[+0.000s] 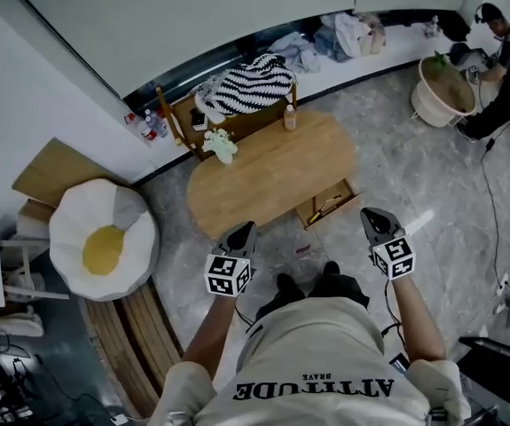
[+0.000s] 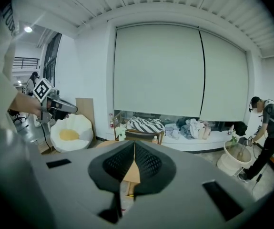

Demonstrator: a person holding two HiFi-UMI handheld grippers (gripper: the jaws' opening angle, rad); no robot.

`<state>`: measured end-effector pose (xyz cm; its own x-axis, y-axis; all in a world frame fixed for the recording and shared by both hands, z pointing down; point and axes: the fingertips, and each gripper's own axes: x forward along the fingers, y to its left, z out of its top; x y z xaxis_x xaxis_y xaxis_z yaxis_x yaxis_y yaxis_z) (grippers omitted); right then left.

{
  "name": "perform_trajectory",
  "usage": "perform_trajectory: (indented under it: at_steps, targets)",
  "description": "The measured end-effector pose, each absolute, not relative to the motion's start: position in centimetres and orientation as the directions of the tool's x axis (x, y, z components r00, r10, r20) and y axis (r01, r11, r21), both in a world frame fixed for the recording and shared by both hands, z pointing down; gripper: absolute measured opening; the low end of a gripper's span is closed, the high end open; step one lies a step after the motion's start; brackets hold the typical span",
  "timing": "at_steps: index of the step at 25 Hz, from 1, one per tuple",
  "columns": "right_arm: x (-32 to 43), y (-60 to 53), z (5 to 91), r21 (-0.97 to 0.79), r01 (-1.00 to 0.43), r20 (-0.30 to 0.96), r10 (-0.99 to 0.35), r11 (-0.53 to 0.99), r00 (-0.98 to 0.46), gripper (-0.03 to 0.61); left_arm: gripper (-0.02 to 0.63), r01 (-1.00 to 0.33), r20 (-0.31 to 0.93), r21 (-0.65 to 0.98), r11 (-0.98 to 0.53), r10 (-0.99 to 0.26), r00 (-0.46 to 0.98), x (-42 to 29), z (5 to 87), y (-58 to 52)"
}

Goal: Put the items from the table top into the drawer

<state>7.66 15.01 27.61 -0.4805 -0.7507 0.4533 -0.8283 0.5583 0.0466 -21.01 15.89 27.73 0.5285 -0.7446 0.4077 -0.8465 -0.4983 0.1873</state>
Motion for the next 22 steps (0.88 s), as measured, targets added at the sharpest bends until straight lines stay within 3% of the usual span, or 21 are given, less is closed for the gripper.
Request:
perform_trajectory:
  at_steps: [22]
  targets:
    - [16.9,14.0,23.6,0.049,-0.806,0.364,-0.762,0.590,-0.536,0.020,0.021,-0.888,0.350,0.155,-0.433,-0.816,0.459,-13.5,24.3,16.5]
